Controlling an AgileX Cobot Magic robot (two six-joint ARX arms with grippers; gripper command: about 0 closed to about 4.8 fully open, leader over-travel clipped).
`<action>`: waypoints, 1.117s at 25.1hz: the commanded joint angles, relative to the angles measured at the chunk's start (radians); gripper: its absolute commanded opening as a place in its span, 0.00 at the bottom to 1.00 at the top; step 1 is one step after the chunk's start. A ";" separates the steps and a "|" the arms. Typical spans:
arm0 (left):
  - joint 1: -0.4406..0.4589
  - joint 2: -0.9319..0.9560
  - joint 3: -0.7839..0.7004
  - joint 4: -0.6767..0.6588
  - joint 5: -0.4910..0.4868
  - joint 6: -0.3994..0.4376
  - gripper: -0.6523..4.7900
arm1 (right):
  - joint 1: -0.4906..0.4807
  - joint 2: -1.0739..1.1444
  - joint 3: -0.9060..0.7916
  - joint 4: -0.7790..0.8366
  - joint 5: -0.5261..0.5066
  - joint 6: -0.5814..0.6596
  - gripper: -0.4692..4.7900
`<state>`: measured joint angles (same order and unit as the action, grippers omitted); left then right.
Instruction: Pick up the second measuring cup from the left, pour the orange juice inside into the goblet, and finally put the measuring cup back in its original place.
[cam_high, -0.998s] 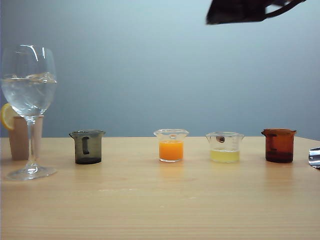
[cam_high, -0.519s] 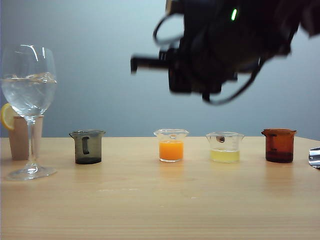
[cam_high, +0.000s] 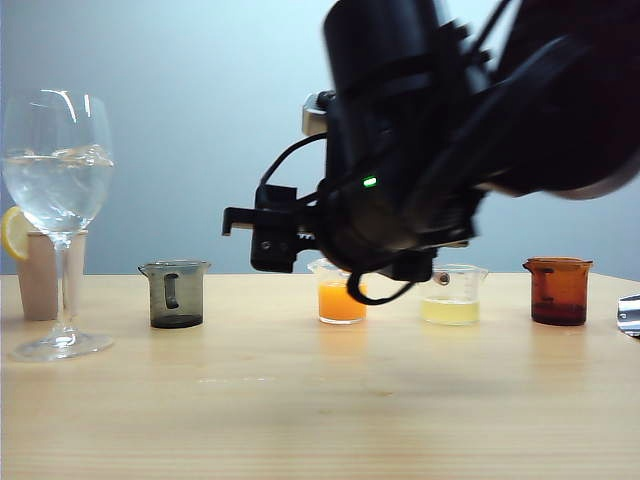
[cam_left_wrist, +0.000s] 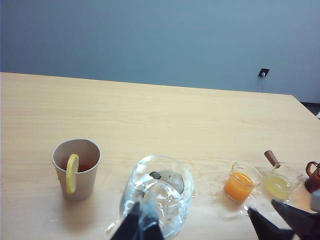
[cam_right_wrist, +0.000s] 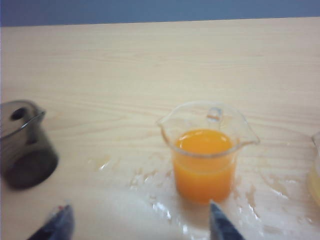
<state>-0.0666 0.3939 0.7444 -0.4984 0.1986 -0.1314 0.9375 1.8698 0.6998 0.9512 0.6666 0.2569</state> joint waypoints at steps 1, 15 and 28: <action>0.000 0.000 0.003 0.006 0.005 0.000 0.11 | 0.000 0.040 0.065 -0.031 0.050 0.005 0.73; 0.001 0.001 0.003 0.006 0.005 0.000 0.11 | -0.088 0.135 0.161 -0.125 0.101 0.092 0.73; 0.001 0.001 0.003 0.017 0.005 0.000 0.11 | -0.111 0.225 0.273 -0.142 0.064 0.091 0.79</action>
<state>-0.0666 0.3946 0.7444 -0.4969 0.1986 -0.1314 0.8291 2.0945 0.9646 0.7956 0.7315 0.3447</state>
